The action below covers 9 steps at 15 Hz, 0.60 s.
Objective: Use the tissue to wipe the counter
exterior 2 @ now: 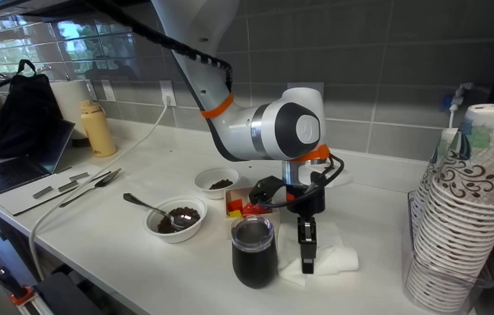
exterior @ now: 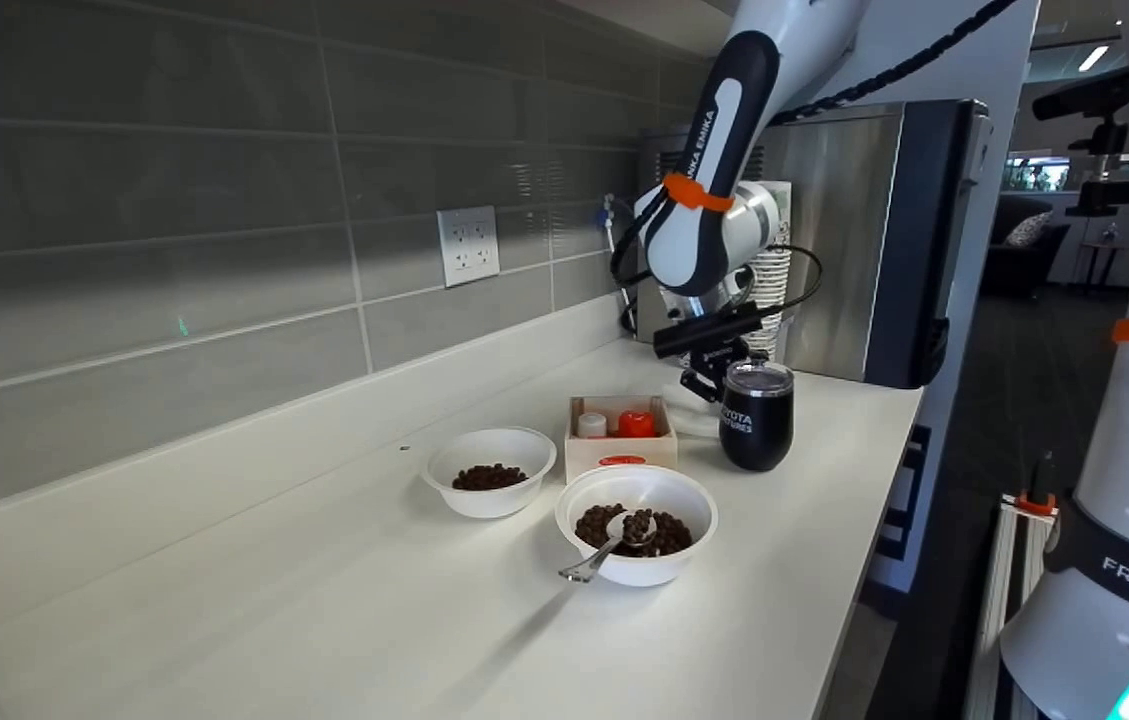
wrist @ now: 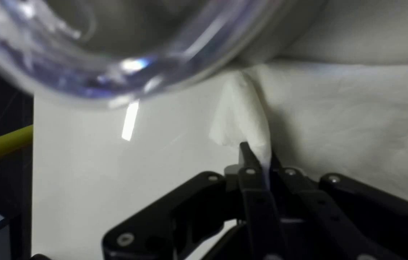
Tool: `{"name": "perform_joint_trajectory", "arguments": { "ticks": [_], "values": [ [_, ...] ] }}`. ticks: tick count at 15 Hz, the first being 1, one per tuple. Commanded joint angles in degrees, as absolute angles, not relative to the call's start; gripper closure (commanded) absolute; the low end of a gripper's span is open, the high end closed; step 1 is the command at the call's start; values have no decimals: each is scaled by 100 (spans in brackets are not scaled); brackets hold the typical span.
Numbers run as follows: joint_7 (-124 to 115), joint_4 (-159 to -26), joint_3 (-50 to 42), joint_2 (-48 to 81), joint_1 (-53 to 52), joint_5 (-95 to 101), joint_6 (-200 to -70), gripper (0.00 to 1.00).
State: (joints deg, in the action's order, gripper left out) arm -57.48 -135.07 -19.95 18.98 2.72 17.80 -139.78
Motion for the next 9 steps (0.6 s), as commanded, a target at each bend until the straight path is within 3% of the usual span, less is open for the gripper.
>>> {"name": "perform_joint_trajectory", "arguments": {
  "ticks": [1,9],
  "values": [
    [-5260,-13570,-1584,1758,392,1223,-14012,98],
    [-5463,-13684,-1888,1685,448,1361,-14104,98]
  ]
}}
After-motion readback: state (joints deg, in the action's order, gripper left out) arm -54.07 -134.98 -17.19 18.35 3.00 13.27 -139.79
